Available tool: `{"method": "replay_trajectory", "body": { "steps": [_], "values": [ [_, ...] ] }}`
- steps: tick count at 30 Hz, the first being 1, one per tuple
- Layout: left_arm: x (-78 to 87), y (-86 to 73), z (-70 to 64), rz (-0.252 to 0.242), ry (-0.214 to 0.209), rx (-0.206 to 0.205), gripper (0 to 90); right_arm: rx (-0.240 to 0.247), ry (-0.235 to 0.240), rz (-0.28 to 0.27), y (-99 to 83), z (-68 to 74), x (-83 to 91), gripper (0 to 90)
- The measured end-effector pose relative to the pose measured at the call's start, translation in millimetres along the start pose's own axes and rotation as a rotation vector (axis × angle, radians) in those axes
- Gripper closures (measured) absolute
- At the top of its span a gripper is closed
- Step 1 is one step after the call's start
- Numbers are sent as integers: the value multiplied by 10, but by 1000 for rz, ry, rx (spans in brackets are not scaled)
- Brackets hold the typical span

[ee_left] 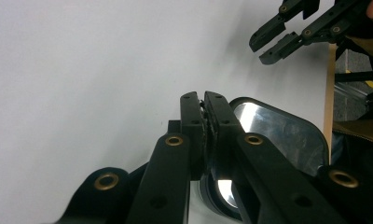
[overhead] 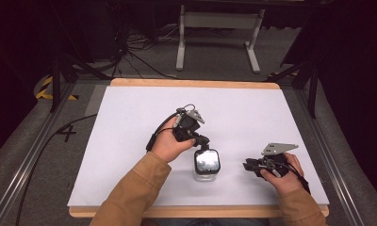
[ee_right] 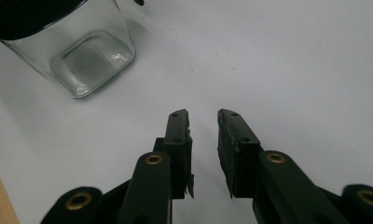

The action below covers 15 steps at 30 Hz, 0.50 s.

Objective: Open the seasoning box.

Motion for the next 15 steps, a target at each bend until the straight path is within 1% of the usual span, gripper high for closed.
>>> {"method": "replay_trajectory", "body": {
  "steps": [3,7,10,12,15],
  "values": [
    [-12,-4,4,-2,-5,9,869,0,0,1,0,1,-1,741],
    [-11,-5,9,-1,-6,5,875,0,-1,2,-2,3,-3,741],
    [-11,-7,3,2,-15,12,894,6,0,2,-2,5,-6,741],
    [-14,-6,-2,-2,-19,29,895,6,0,3,-3,10,-5,741],
    [-13,-9,5,-5,-22,35,897,5,0,4,-2,15,-6,741]
  ]
}}
Point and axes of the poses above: each handheld gripper's, and its own axes: x roughly backward along the jaws, y roughly out of its top, z roughly to its left, the point moved 10 cm from there along -x, roughly forward along the jaws, and after that the axes turned 14 degrees about -x, right-handed, at the moved point
